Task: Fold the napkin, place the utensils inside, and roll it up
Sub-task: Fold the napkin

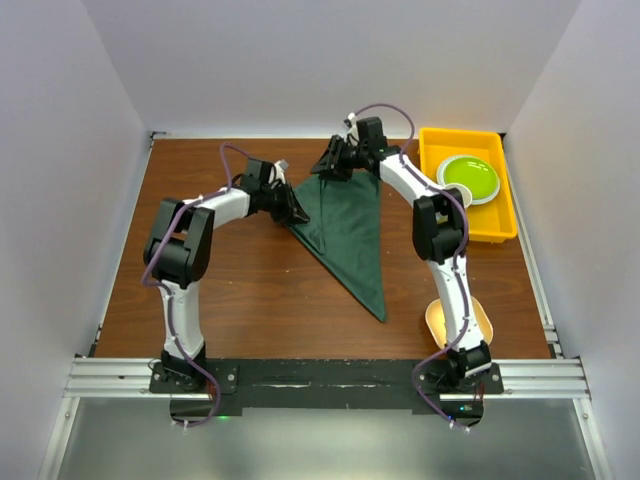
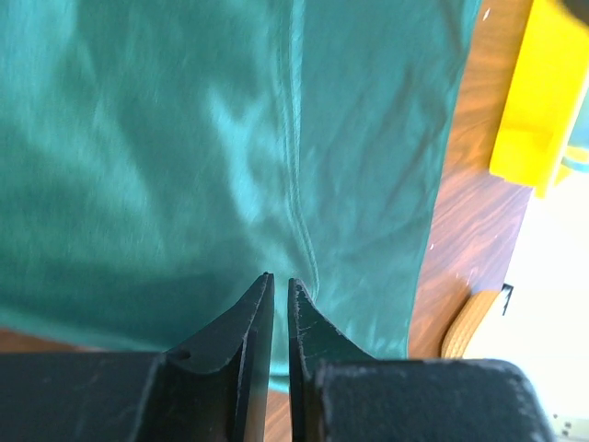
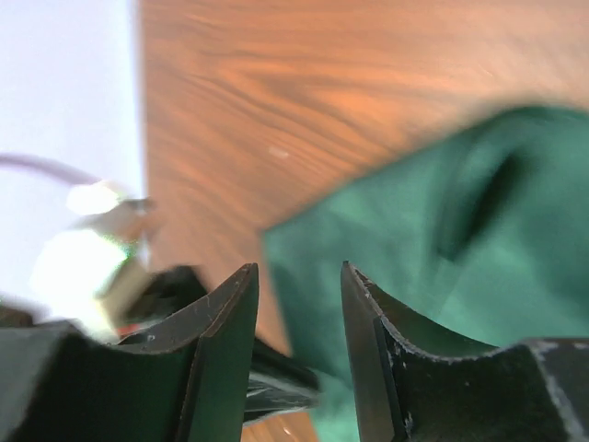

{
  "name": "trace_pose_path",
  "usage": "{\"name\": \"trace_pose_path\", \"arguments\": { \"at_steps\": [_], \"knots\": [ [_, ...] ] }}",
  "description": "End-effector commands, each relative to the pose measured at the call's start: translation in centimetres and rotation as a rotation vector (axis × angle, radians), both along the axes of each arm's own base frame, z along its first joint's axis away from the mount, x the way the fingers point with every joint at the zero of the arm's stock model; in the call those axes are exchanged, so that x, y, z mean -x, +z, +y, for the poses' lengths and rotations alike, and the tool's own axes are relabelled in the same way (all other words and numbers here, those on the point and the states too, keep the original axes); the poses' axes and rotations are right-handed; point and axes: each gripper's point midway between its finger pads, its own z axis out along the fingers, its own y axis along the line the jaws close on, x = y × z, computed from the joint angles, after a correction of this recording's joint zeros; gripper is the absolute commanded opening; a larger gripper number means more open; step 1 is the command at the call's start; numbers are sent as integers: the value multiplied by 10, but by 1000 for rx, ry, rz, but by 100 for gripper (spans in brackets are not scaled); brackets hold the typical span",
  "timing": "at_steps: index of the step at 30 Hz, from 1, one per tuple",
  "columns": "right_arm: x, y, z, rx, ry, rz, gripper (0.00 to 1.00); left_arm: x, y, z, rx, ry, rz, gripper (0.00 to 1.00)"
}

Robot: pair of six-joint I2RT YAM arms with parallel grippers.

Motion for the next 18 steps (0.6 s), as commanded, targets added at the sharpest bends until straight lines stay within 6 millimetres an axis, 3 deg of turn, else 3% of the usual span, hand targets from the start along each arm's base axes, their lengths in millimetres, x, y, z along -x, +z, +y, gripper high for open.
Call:
{"name": "trace_pose_path", "arguments": {
  "at_steps": [1, 2, 3, 5, 6, 7, 9, 10, 11, 12, 13, 17, 18],
  "knots": [
    [30, -9, -31, 171, -51, 137, 49, 3, 48, 2, 0, -47, -102, 18],
    [41, -8, -41, 220, -52, 146, 53, 4, 57, 4, -10, -50, -124, 21],
    [52, 16, -50, 243, -48, 113, 57, 9, 59, 4, -26, -60, -122, 23],
    [93, -1, -76, 371, 1, 167, 66, 14, 71, 6, -64, -76, -166, 32],
    [107, 24, -87, 400, 4, 125, 69, 24, 72, 0, -82, -99, -163, 34],
    [134, 7, -103, 470, 36, 175, 72, 30, 72, -1, -105, -121, -177, 36],
    [159, 7, -125, 548, 19, 177, 82, 45, 79, -8, -137, -138, -192, 38],
    [187, 8, -137, 572, 28, 191, 86, 52, 74, -7, -154, -135, -184, 39],
    [201, 10, -143, 570, 31, 194, 93, 59, 83, -10, -152, -138, -203, 39],
    [217, 9, -145, 562, 32, 212, 98, 73, 78, -15, -158, -147, -185, 39],
    [242, 8, -152, 547, 28, 223, 98, 78, 78, -16, -170, -141, -185, 39],
    [299, 1, -156, 437, -33, 289, 98, 109, 85, -24, -166, -132, -175, 38],
    [319, -11, -159, 415, -61, 356, 98, 120, 82, -27, -163, -132, -157, 38]
  ]
}}
